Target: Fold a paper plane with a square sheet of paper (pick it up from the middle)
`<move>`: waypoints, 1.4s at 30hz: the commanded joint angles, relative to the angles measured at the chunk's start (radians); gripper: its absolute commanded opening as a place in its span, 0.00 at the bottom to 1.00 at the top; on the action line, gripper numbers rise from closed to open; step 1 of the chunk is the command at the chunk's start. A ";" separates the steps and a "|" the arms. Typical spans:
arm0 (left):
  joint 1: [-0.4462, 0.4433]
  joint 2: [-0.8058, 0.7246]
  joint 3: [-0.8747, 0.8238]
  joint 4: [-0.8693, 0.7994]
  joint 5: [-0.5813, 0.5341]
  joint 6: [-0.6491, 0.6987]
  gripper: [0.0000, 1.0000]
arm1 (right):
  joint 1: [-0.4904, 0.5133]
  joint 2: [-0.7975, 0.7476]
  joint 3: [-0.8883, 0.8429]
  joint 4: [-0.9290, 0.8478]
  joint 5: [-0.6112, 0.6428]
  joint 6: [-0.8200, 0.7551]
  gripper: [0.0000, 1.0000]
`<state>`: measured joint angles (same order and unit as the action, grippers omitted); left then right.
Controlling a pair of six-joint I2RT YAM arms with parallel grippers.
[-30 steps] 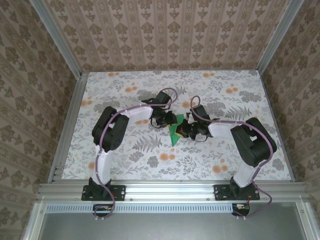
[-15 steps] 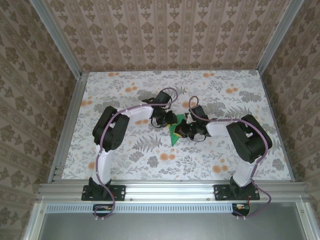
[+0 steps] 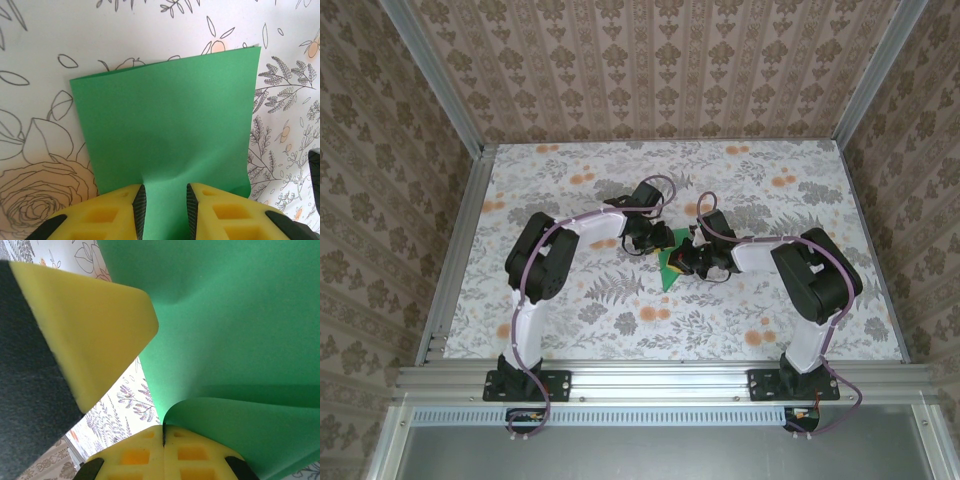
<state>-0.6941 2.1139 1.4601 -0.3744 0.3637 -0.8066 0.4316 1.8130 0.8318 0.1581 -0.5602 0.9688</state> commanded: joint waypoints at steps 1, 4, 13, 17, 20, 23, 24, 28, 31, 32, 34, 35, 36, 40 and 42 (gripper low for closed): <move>-0.007 0.037 0.009 -0.045 -0.005 0.028 0.31 | -0.003 0.016 0.020 -0.009 0.031 -0.001 0.02; -0.008 0.036 0.009 -0.045 -0.008 0.028 0.31 | -0.003 0.013 0.019 -0.026 0.047 -0.007 0.02; -0.008 0.037 0.010 -0.047 -0.008 0.027 0.31 | -0.004 0.017 0.019 -0.033 0.048 -0.014 0.02; -0.008 0.037 0.010 -0.046 -0.008 0.027 0.31 | -0.004 0.021 0.020 -0.031 0.046 -0.014 0.02; -0.007 0.036 0.010 -0.046 -0.008 0.027 0.31 | -0.003 0.025 0.021 -0.032 0.045 -0.015 0.02; -0.008 0.037 0.011 -0.047 -0.008 0.029 0.31 | -0.003 0.030 0.023 -0.030 0.041 -0.017 0.02; -0.008 0.036 0.011 -0.046 -0.008 0.029 0.31 | -0.003 0.032 0.023 -0.031 0.041 -0.017 0.02; -0.008 0.037 0.010 -0.049 -0.007 0.029 0.31 | -0.002 0.034 0.024 -0.038 0.039 -0.021 0.03; -0.008 0.037 0.011 -0.047 -0.008 0.030 0.31 | -0.002 0.036 0.023 -0.047 0.039 -0.028 0.02; -0.008 0.037 0.011 -0.047 -0.008 0.030 0.31 | -0.002 0.036 0.024 -0.051 0.040 -0.031 0.02; -0.008 0.036 0.011 -0.048 -0.008 0.029 0.31 | -0.002 0.035 0.024 -0.056 0.041 -0.035 0.02; -0.007 0.037 0.011 -0.048 -0.008 0.030 0.31 | -0.002 0.035 0.022 -0.058 0.043 -0.037 0.02; -0.007 0.037 0.011 -0.047 -0.007 0.030 0.31 | -0.002 0.035 0.023 -0.058 0.043 -0.038 0.02; -0.008 0.037 0.011 -0.048 -0.008 0.031 0.31 | -0.002 0.038 0.021 -0.056 0.047 -0.036 0.03; -0.008 0.036 0.012 -0.049 -0.008 0.032 0.31 | -0.004 0.039 0.023 -0.057 0.048 -0.035 0.03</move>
<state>-0.6945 2.1139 1.4605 -0.3744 0.3637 -0.8059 0.4316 1.8309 0.8371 0.1390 -0.5308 0.9451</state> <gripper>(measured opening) 0.310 0.047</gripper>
